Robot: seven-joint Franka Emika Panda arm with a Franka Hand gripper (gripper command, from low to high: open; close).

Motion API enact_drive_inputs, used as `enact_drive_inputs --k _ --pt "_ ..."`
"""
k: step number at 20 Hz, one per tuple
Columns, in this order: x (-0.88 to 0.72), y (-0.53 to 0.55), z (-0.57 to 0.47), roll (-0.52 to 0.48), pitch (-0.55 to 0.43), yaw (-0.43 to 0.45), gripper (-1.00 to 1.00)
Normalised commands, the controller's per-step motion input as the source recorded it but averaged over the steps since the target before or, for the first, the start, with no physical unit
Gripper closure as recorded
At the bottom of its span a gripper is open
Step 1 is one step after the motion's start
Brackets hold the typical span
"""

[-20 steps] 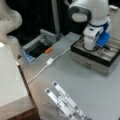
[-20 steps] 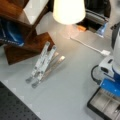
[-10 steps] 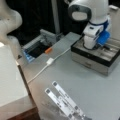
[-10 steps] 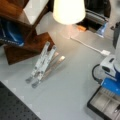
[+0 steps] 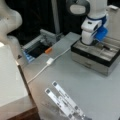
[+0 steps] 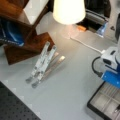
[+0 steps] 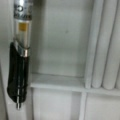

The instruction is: Turn on the lamps. Open the box. Pick up the pen. Put it in the box.

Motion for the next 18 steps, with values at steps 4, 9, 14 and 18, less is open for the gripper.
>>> enact_drive_inputs --k 4,9,14,18 --pt "0.12 -0.43 0.2 -0.153 0.096 0.153 -1.0" --pt "0.08 -0.25 0.12 -0.138 0.078 0.141 -1.0" --pt "0.04 -0.18 0.09 -0.165 0.051 0.144 -1.0" --pt "0.05 -0.26 0.06 -0.105 0.007 0.149 -1.0"
